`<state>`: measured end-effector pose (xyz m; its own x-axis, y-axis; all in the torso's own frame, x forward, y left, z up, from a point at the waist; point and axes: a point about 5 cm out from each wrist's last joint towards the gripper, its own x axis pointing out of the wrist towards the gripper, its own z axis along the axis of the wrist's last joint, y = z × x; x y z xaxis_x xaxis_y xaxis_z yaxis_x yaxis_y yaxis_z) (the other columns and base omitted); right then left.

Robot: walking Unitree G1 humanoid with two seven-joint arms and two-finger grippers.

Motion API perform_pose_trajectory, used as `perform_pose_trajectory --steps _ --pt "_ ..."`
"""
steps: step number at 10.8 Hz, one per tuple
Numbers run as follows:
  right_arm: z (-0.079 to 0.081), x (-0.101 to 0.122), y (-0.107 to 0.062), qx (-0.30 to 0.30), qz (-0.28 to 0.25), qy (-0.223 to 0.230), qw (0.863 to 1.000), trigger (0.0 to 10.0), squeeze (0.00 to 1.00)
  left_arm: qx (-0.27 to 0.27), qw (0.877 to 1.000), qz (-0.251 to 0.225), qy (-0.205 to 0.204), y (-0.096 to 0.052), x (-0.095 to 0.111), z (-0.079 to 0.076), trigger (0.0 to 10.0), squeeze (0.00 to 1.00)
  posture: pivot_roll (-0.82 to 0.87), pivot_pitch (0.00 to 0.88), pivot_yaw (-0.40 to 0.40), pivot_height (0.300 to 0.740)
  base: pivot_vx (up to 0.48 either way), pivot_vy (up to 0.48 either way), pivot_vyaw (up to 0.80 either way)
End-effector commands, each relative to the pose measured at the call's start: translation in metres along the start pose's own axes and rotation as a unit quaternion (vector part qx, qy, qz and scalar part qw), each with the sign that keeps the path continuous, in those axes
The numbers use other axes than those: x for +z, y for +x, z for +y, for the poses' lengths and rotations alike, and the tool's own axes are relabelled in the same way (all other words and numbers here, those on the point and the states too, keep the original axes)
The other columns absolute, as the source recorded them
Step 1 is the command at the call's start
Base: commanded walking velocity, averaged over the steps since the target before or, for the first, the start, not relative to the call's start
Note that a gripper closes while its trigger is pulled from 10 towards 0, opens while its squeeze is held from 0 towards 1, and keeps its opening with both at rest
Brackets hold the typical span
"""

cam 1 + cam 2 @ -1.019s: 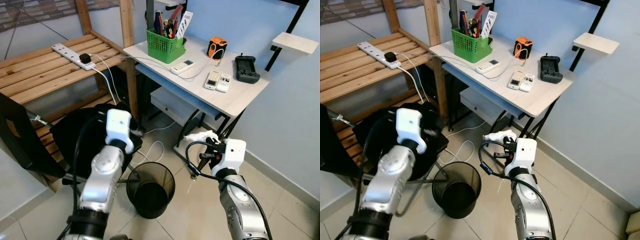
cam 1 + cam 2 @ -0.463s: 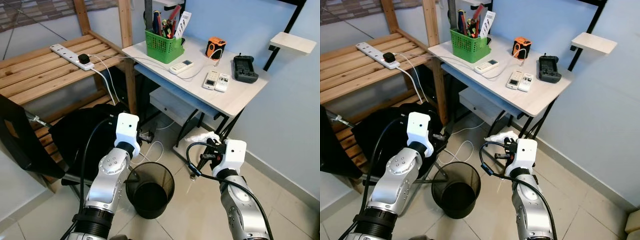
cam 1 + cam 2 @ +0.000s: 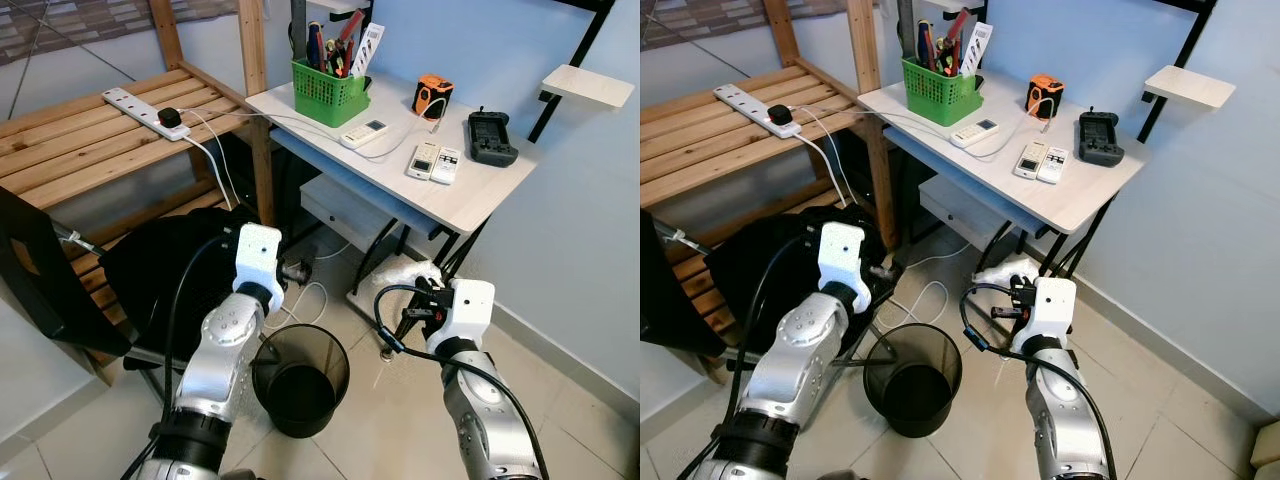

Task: Clean up the room

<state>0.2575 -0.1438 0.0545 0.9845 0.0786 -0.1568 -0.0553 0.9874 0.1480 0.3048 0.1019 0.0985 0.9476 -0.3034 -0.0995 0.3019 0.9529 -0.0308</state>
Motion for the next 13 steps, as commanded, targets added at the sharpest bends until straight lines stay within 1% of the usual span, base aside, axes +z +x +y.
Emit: perform_pose_trajectory --steps 1,3,4,5,6,7,8,10,11,13 --pt "-0.002 -0.001 0.002 -0.006 0.008 -0.001 1.0 10.0 0.0 -0.008 1.0 0.002 -0.005 0.002 -0.001 -0.002 10.0 0.0 0.02 0.0 -0.012 0.74 0.0 0.0 0.0" --pt "-0.005 0.003 0.004 -0.02 -0.001 0.01 1.0 10.0 0.0 -0.015 1.0 0.001 -0.009 0.008 0.001 -0.005 10.0 0.0 0.01 0.0 -0.002 0.74 0.0 0.0 0.0" --pt "-0.009 0.006 0.002 -0.048 -0.013 0.028 0.998 10.0 0.0 -0.023 1.0 0.0 -0.007 0.011 0.003 -0.007 10.0 0.0 0.01 0.0 0.001 0.74 0.0 0.0 0.0" --pt "-0.01 0.007 0.0 -0.059 -0.019 0.032 0.998 10.0 0.0 -0.024 1.0 -0.001 -0.008 0.012 0.004 -0.007 10.0 0.0 0.0 0.0 0.014 0.74 0.0 0.0 0.0" --pt "-0.016 0.006 -0.005 -0.086 -0.026 0.035 0.995 10.0 0.0 -0.017 1.0 -0.004 -0.011 0.01 0.002 -0.005 10.0 0.0 -0.01 0.0 0.018 0.74 0.0 0.0 0.0" --pt "-0.018 0.007 -0.007 -0.095 -0.029 0.035 0.994 10.0 0.0 -0.007 1.0 -0.005 -0.016 0.009 0.001 -0.003 10.0 0.0 -0.01 0.0 0.018 0.74 0.0 0.0 0.0" --pt "-0.024 0.007 -0.012 -0.116 -0.033 0.034 0.992 10.0 0.0 0.013 1.0 0.002 -0.029 0.008 -0.004 0.002 10.0 0.0 -0.02 0.0 0.021 0.74 0.0 0.0 0.0" --pt "-0.019 0.013 -0.008 -0.097 -0.036 0.02 0.994 10.0 0.0 0.012 0.999 0.014 -0.028 0.009 -0.009 0.001 10.0 0.0 -0.03 0.0 0.026 0.74 0.0 0.0 0.0" --pt "-0.016 0.017 -0.004 -0.088 -0.041 0.013 0.995 10.0 0.0 0.008 1.0 0.009 -0.025 0.012 -0.006 -0.001 10.0 0.0 -0.02 0.0 0.022 0.74 0.0 0.0 0.0" --pt "-0.013 0.019 0.0 -0.076 -0.042 0.002 0.996 10.0 0.0 0.008 1.0 0.007 -0.022 0.014 -0.004 -0.001 10.0 0.0 -0.02 0.0 0.016 0.74 0.0 0.0 0.0"
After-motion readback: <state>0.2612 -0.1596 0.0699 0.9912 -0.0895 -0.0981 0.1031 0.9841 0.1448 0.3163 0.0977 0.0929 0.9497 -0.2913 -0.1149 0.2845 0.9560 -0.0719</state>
